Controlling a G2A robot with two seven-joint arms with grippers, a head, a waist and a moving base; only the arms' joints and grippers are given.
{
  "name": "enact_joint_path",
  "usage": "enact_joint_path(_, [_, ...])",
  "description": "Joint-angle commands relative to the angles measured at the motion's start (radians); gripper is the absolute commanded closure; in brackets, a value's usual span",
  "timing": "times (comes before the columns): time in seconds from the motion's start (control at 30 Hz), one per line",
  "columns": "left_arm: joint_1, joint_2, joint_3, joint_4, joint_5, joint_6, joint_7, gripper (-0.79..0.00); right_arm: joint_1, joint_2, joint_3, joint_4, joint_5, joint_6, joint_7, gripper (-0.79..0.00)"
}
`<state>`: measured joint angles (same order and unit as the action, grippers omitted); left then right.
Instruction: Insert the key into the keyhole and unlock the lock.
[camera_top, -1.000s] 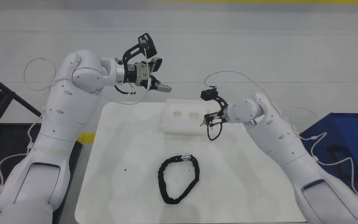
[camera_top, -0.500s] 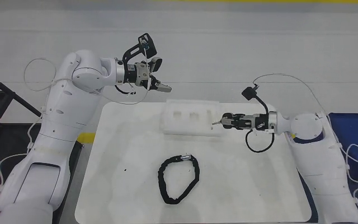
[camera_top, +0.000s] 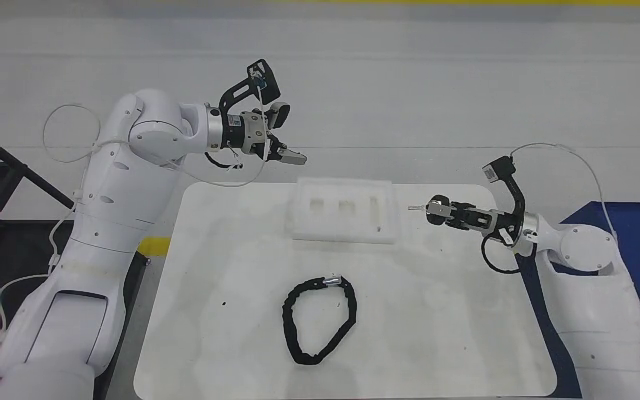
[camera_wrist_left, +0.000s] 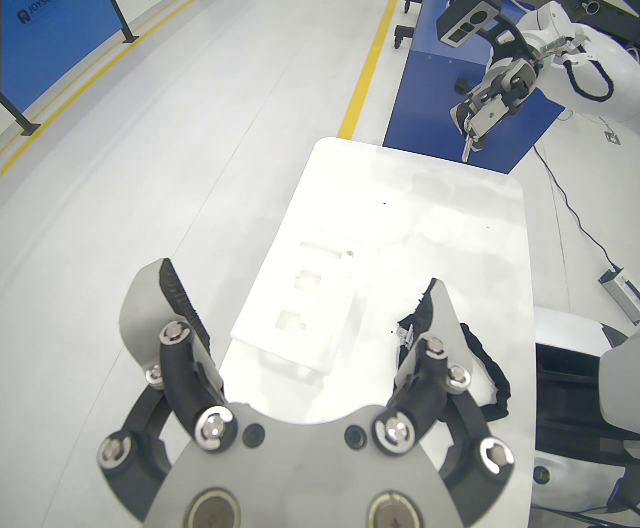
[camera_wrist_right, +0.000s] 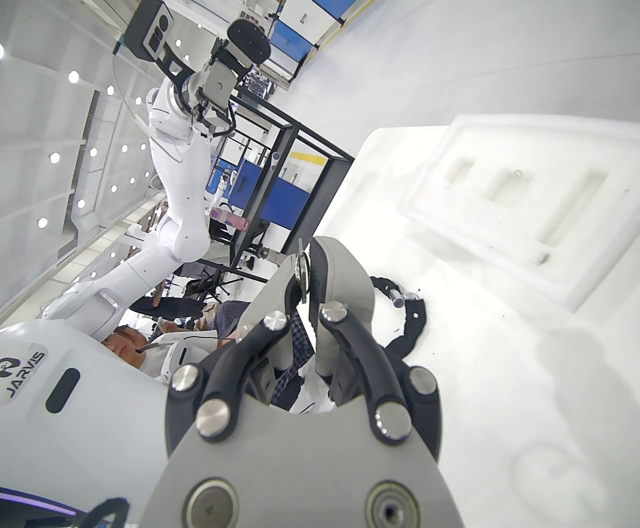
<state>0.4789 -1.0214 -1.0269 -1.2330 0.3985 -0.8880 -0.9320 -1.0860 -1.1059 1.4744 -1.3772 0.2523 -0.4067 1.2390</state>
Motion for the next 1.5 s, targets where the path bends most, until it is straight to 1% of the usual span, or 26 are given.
enact_joint_path(0.0, [0.000,0.000,0.000,0.000,0.000,0.000,0.000,-0.785,0.000,0.000,0.000,-0.001,-0.001,0.000,-0.001,0.000])
enact_joint_path(0.43, [0.000,0.000,0.000,0.000,0.000,0.000,0.000,-0.785,0.000,0.000,0.000,-0.001,-0.001,0.000,-0.001,0.000])
enact_joint_path(0.57, [0.047,0.001,0.018,-0.035,0.030,0.021,0.030,-0.785,0.000,0.000,0.000,-0.001,-0.001,0.000,-0.001,0.000])
enact_joint_path(0.63, [0.068,0.002,0.032,-0.032,0.024,0.017,0.032,-0.785,0.000,0.000,0.000,-0.001,-0.001,0.000,-0.001,0.000])
enact_joint_path(0.8, [0.106,0.000,0.083,0.004,-0.011,-0.022,0.022,-0.785,0.000,0.000,0.000,-0.001,-0.001,0.000,-0.001,0.000])
enact_joint_path(1.0, [0.143,-0.006,0.175,0.034,0.020,-0.051,0.051,-0.785,0.000,0.000,0.000,-0.001,-0.001,0.000,-0.001,0.000])
enact_joint_path(1.2, [0.145,-0.021,0.281,0.056,0.075,-0.071,0.071,-0.785,0.000,0.000,0.000,-0.001,-0.001,0.000,-0.001,0.000])
enact_joint_path(1.47, [0.130,-0.054,0.422,0.129,0.107,-0.097,0.097,-0.785,0.000,0.000,0.000,-0.001,-0.001,0.000,-0.001,0.000])
